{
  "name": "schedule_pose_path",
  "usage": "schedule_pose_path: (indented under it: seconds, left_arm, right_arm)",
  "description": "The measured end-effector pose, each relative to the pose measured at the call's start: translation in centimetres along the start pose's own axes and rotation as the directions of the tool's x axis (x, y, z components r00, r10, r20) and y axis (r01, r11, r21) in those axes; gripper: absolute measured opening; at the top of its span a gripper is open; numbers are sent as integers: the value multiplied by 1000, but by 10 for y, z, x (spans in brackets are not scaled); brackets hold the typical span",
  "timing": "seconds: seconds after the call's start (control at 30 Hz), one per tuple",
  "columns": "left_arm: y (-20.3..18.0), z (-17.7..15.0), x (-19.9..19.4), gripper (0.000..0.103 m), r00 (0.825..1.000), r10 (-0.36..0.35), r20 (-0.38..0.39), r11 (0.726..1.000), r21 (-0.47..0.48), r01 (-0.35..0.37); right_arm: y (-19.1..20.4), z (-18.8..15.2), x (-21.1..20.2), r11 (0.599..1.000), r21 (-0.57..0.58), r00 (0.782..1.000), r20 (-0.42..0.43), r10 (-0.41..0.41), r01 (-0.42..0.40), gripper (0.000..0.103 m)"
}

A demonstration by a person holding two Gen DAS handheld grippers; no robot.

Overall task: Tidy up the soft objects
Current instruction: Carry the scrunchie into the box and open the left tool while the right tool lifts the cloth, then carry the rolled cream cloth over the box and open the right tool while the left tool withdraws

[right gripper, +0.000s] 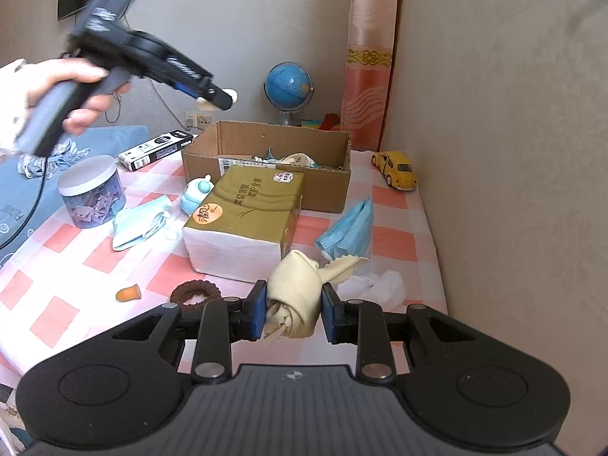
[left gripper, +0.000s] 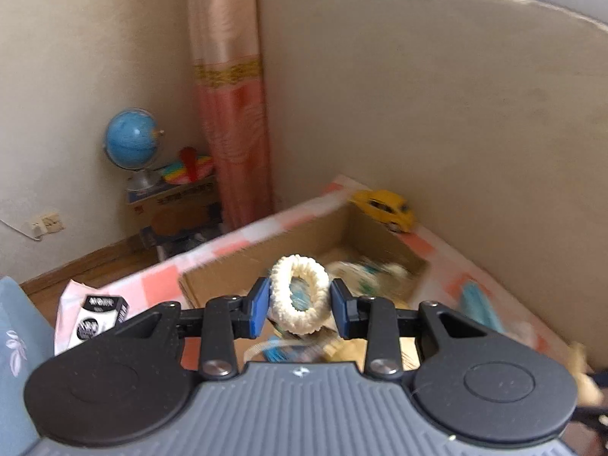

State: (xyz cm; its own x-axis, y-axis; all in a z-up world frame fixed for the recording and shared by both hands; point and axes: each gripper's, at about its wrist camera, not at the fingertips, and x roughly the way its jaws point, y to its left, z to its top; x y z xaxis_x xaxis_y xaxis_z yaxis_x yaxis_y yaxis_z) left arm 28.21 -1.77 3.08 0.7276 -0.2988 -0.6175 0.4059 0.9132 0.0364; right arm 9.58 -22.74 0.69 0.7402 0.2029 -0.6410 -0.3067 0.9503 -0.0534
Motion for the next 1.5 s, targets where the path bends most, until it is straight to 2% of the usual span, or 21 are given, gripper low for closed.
schedule_pose_path:
  seconds: [0.07,0.13,0.17,0.23,0.4,0.53,0.7,0.9,1.03,1.17,1.27,1.5]
  left_arm:
    - [6,2,17,44,999,39,-16,999,-3,-39]
    - [12,0,28,62,997,74,-25,997,-20,-74]
    - [16,-3,31,67,996,84,-27,996,-39,-85]
    - [20,-11,27,75,997,73,-21,994,-74,-74]
    - [16,-32,-4,95,997,80,11,994,-80,-79]
    - [-2,-53,-39,100,993,110,37,993,-42,-109]
    - [-25,-87,-78,103,995,72,63,996,-50,-69]
    - [-45,-122,-109,103,995,69,74,995,-84,-63]
    - [-54,-138,-119,103,993,89,73,994,-71,-83]
    - [-58,-153,-124,103,994,90,65,994,-66,-86]
    - [-57,-162,-125,103,990,129,56,990,-56,-126]
    - [-44,-176,-124,103,990,140,22,984,-119,-136]
  right_arm:
    - [0,1,1,1000,1,1000,-1,-3,3,33]
    - [-2,1,1,1000,-1,1000,-3,-12,12,33]
    - [-2,1,0,1000,2,1000,-3,-14,14,33]
    - [-3,2,0,1000,8,1000,-3,-14,14,33]
    - [-2,6,1,1000,2,1000,1,-12,12,33]
    - [1,16,1,1000,-9,1000,11,4,-4,33]
    - [7,31,3,999,-41,999,32,19,-18,33]
    - [16,64,19,996,-67,997,50,60,-57,33]
    - [29,96,43,991,-99,994,52,101,-95,33]
    - [35,115,59,988,-106,992,44,117,-112,33]
    - [48,143,82,982,-149,992,35,122,-116,33]
    - [62,179,126,972,-194,991,2,134,-131,34]
